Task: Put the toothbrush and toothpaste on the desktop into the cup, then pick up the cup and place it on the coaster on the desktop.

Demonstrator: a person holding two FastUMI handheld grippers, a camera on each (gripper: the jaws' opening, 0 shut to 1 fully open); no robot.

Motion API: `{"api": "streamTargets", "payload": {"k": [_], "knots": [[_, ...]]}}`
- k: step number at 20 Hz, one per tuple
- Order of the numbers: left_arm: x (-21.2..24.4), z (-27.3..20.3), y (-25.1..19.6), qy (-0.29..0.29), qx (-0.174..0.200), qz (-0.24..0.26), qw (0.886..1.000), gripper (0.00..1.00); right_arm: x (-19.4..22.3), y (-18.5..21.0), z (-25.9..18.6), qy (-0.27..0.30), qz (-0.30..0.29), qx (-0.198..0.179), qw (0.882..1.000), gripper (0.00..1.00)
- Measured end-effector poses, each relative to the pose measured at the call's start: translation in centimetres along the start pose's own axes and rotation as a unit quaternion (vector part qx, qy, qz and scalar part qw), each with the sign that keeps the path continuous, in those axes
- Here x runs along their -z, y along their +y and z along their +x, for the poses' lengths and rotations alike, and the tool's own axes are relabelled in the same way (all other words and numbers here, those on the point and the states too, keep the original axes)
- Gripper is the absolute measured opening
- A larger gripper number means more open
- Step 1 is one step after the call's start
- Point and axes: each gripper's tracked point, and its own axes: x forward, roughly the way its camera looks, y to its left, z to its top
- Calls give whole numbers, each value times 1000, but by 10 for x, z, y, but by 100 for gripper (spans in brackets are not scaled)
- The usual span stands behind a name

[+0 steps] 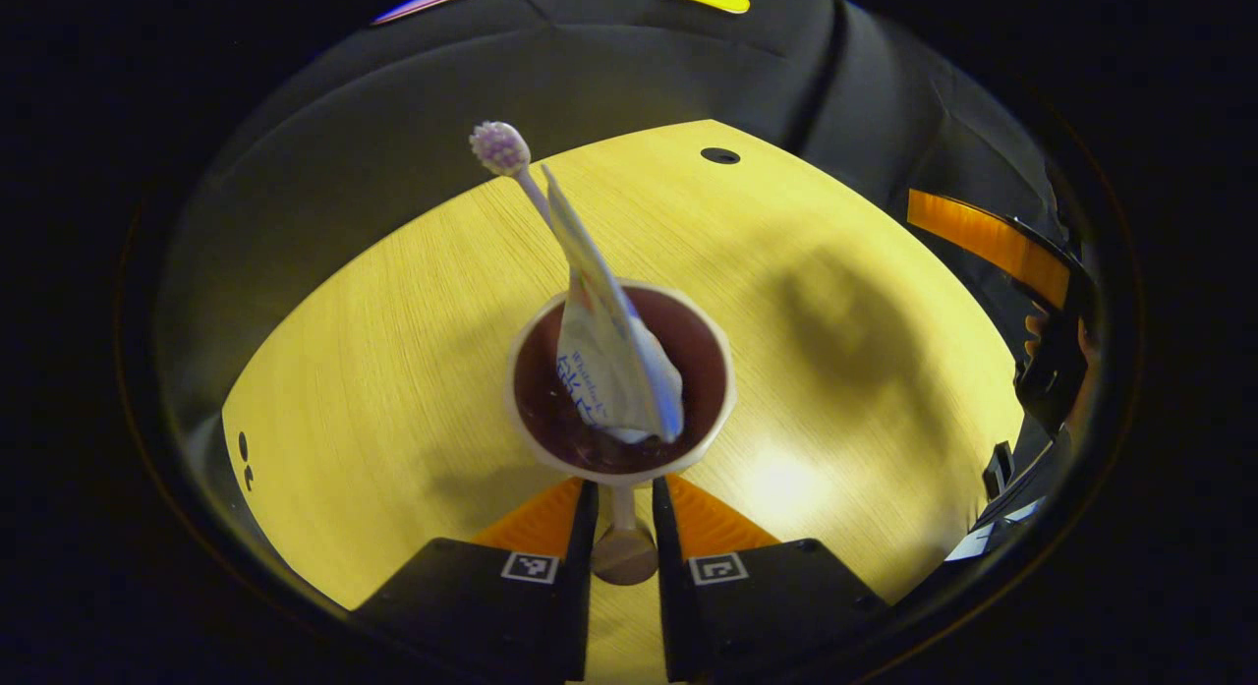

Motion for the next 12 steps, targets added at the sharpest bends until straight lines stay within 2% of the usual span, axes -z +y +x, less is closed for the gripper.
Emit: {"api": "streamTargets", "payload": {"k": [2,6,8,10,12], "knots": [[-4,-4,3,-13,-7,-3,1000,52,-2,1,-3,-3,-1,0,1000,98],[-10,-18,9,-58,-22,-29,998,69,-8,5,-15,-10,-6,0,1000,98],[-12,-32,16,-88,-30,-50,994,92,-11,10,-24,-14,-9,-2,1000,98],[-11,-46,25,-123,-44,-68,989,100,-17,18,-35,-20,-10,-6,1000,98],[-8,-62,30,-160,-60,-89,981,99,-23,27,-49,-26,-13,-10,1000,98]]}}
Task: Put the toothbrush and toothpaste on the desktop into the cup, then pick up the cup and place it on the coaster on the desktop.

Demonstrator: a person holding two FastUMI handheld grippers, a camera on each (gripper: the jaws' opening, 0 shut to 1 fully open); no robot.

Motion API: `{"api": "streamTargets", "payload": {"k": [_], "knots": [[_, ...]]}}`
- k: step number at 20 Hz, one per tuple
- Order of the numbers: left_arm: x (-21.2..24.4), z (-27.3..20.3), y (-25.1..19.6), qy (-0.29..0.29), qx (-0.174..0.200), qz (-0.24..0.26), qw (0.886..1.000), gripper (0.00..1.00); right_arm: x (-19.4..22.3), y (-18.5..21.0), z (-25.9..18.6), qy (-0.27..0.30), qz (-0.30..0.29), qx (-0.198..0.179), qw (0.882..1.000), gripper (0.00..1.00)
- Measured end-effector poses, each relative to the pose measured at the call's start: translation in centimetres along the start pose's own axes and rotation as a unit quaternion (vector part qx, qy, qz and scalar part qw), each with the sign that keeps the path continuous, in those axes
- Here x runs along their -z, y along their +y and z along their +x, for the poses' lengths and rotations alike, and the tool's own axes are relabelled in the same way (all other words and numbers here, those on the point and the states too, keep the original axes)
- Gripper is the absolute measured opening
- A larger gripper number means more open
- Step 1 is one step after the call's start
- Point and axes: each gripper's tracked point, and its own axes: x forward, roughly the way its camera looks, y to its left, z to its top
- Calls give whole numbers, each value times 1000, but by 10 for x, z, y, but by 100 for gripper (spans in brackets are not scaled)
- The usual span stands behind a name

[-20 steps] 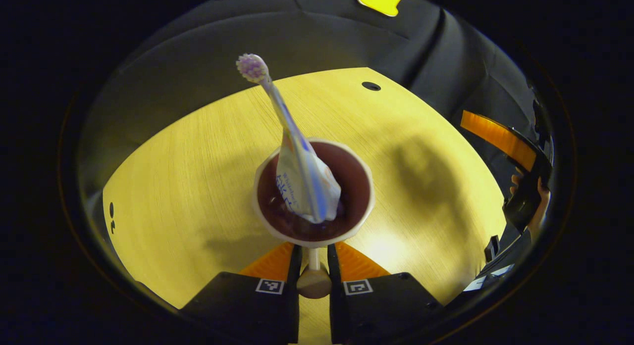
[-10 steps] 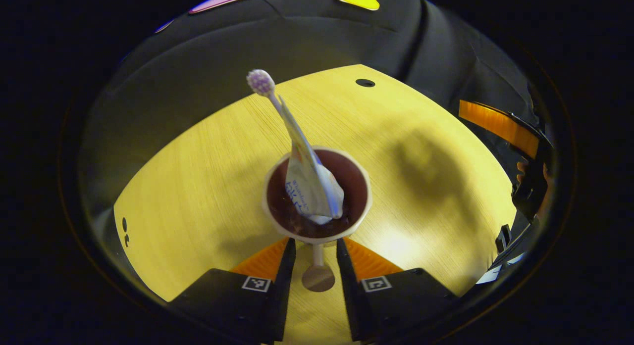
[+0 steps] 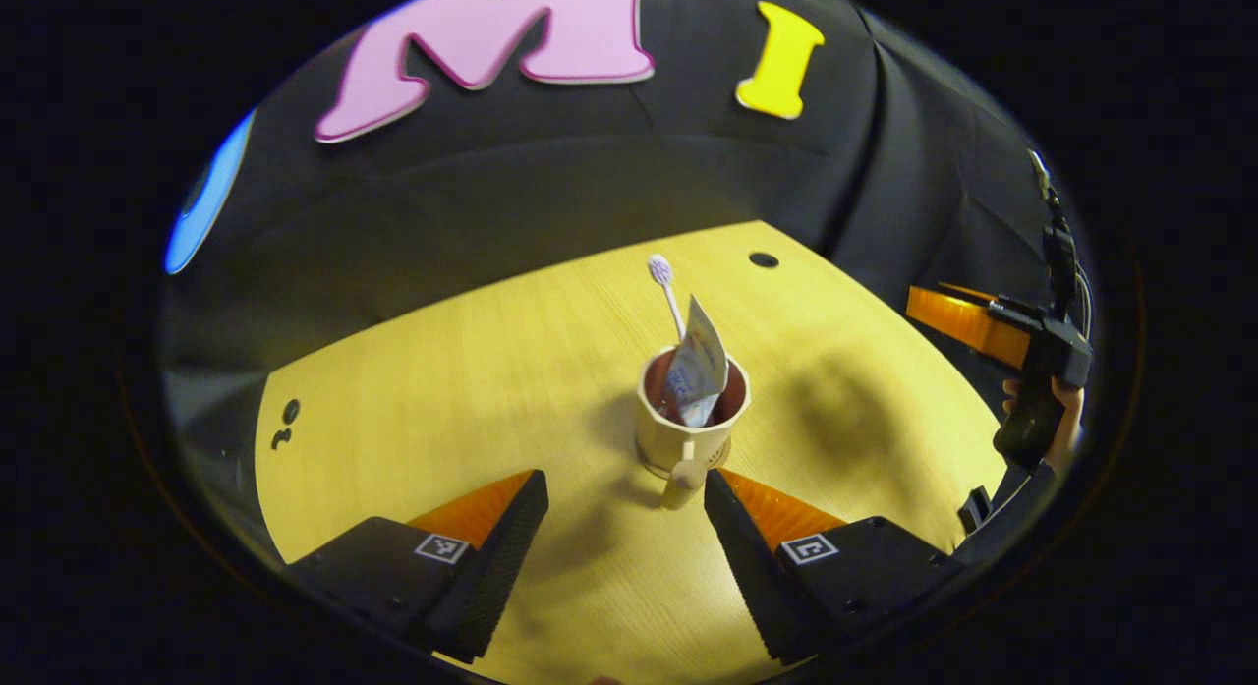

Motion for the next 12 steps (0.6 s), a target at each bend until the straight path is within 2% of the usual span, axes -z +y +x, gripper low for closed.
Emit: {"api": "streamTargets", "payload": {"k": [3,7,12], "knots": [[-4,-30,16,-60,-37,-30,997,99,-20,11,-31,-21,-7,5,1000,98],[-8,-99,41,-136,-82,-75,984,99,-41,37,-78,-41,-5,-6,999,98],[-7,-191,68,-236,-119,-118,957,99,-52,79,-147,-63,-22,-27,997,98]]}}
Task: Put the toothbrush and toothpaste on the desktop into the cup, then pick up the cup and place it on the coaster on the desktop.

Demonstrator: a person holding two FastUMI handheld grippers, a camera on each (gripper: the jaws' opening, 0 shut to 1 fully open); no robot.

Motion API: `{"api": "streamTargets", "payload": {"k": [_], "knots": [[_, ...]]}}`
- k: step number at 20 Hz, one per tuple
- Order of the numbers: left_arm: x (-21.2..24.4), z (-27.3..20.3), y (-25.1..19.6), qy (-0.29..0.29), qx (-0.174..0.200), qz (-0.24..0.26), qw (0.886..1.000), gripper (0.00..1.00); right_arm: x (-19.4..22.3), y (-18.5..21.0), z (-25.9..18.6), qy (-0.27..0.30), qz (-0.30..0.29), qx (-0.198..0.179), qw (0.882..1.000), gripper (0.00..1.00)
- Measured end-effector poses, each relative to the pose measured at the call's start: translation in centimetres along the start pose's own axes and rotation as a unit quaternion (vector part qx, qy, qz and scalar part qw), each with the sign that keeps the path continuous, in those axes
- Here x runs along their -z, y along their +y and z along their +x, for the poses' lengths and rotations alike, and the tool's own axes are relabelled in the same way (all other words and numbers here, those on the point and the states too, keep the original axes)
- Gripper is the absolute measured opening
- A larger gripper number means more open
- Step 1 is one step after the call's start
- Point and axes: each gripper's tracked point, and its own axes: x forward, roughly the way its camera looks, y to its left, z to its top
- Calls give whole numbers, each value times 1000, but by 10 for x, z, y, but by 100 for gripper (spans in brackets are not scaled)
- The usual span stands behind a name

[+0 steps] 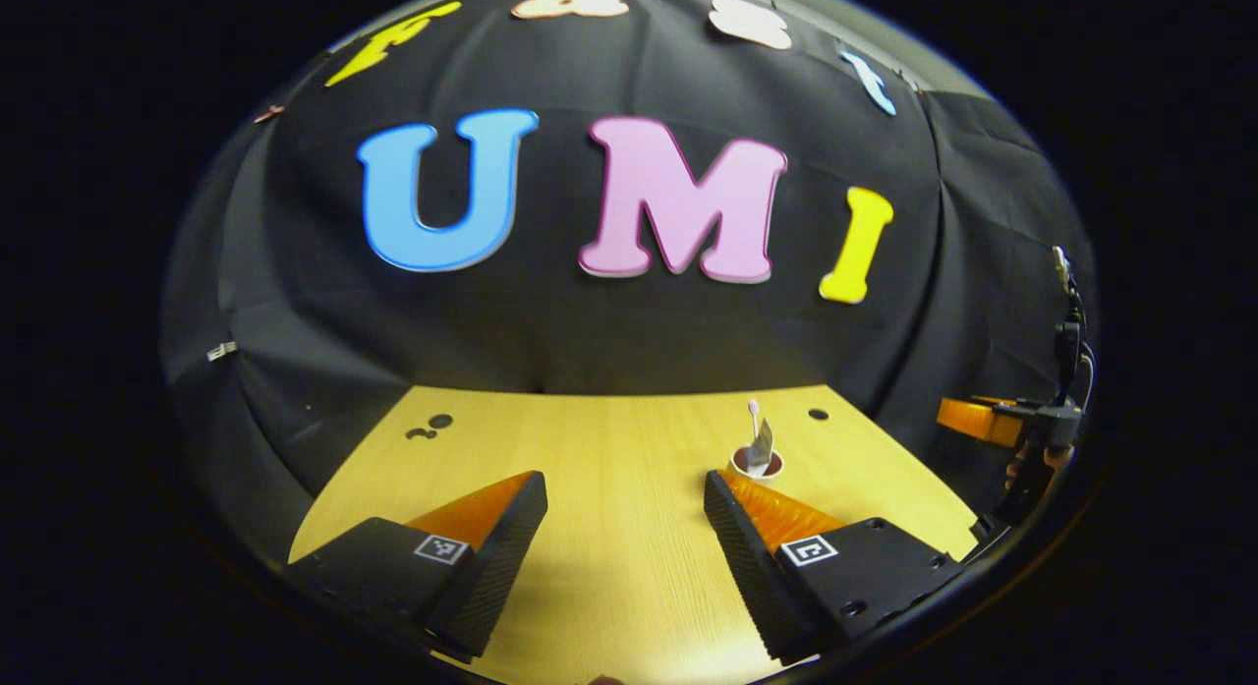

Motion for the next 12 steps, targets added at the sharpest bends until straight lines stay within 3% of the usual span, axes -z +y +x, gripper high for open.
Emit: {"api": "streamTargets", "payload": {"k": [8,12], "knots": [[-19,-110,46,-116,-39,-8,992,97,-1,84,-87,-33,-24,-39,998,98],[0,-138,42,-112,-28,-32,993,97,12,116,-116,-35,-25,-61,997,98]]}}
